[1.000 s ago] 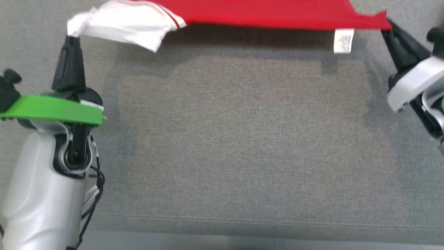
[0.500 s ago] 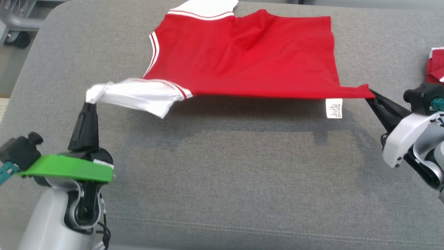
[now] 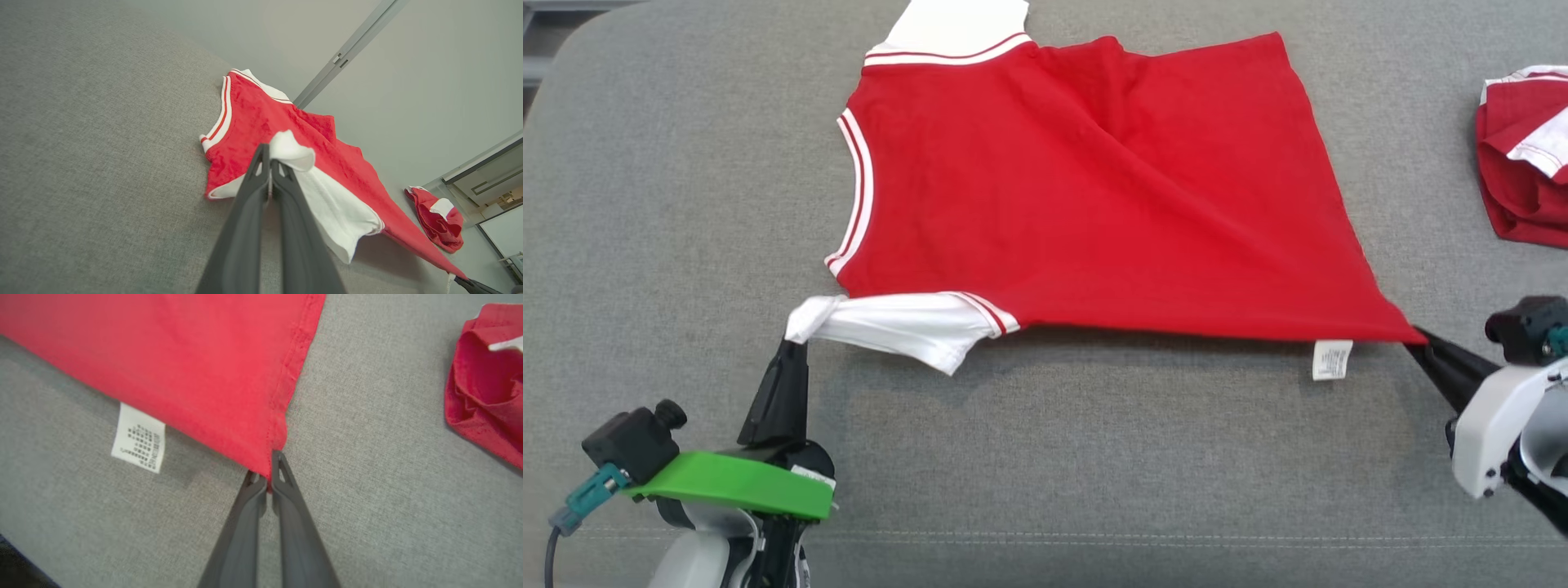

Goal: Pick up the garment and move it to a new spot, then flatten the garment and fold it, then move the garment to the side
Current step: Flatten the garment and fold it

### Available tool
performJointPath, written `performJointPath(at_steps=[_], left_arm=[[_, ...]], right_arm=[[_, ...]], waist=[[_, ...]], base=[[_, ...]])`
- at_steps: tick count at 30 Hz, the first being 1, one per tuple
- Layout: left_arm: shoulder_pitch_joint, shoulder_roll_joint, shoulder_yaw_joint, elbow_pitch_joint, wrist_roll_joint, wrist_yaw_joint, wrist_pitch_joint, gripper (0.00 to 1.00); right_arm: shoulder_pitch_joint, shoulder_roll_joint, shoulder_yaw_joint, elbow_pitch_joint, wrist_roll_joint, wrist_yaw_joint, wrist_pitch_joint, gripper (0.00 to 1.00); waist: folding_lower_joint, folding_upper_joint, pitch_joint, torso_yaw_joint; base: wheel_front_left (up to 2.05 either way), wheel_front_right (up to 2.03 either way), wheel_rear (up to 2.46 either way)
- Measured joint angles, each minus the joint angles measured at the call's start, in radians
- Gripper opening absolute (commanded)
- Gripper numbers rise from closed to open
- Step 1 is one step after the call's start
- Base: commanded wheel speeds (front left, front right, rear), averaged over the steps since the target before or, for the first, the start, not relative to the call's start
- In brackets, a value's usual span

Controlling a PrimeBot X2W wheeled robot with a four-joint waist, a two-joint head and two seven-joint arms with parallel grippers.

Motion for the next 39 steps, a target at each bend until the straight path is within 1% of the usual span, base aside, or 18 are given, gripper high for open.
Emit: performJointPath(at_steps=[2, 4, 7, 13, 19, 24, 26, 30, 36, 39], left_arm=[[0.018, -0.002, 0.0, -0.012, -0.009, 0.013, 0.009, 0.0], [0.03, -0.002, 0.001, -0.018, -0.014, 0.019, 0.013, 0.0], [0.074, -0.001, -0.009, -0.035, -0.027, 0.031, 0.042, 0.0], [0.147, 0.008, -0.007, -0.081, -0.059, 0.071, 0.096, 0.0], [0.199, 0.041, 0.014, -0.146, -0.083, 0.117, 0.145, 0.0], [0.248, 0.04, 0.012, -0.216, -0.143, 0.138, 0.195, 0.0], [0.271, 0.04, 0.009, -0.239, -0.162, 0.152, 0.215, 0.0], [0.328, 0.049, 0.024, -0.295, -0.173, 0.179, 0.236, 0.0], [0.364, 0.072, 0.035, -0.371, -0.188, 0.188, 0.263, 0.0], [0.365, 0.095, 0.042, -0.404, -0.188, 0.193, 0.278, 0.0]], right_arm=[[0.032, -0.002, 0.0, -0.013, 0.01, -0.013, 0.004, 0.0], [0.047, -0.003, -0.001, -0.021, 0.015, -0.017, 0.004, 0.0], [0.088, -0.008, -0.015, -0.047, 0.032, -0.043, 0.003, 0.0], [0.166, -0.025, -0.034, -0.092, 0.043, -0.079, -0.009, 0.0], [0.224, -0.028, -0.031, -0.144, 0.051, -0.095, -0.01, 0.0], [0.275, -0.033, -0.034, -0.176, 0.084, -0.114, -0.007, 0.0], [0.298, -0.036, -0.037, -0.187, 0.095, -0.129, -0.003, 0.0], [0.348, -0.051, -0.05, -0.23, 0.122, -0.148, 0.008, 0.0], [0.358, -0.072, -0.068, -0.287, 0.123, -0.164, 0.026, 0.0], [0.356, -0.081, -0.07, -0.309, 0.123, -0.164, 0.038, 0.0]], waist=[[0.0, 0.0, 0.004, -0.002], [0.0, 0.0, 0.005, -0.002], [0.0, 0.0, 0.007, 0.003], [0.0, 0.0, 0.008, 0.026], [0.0, 0.0, 0.01, 0.049], [0.0, 0.0, 0.014, 0.061], [0.0, 0.0, 0.015, 0.066], [0.0, 0.0, 0.018, 0.075], [0.0, 0.0, 0.022, 0.072], [0.0, 0.0, 0.023, 0.063]], base=[[0.0, 0.0, 0.0], [0.0, 0.0, 0.0], [0.0, 0.0, 0.0], [0.0, 0.0, 0.0], [0.0, 0.0, 0.0], [0.0, 0.0, 0.0], [0.0, 0.0, 0.0], [0.0, 0.0, 0.0], [0.0, 0.0, 0.0], [0.0, 0.0, 0.0]])
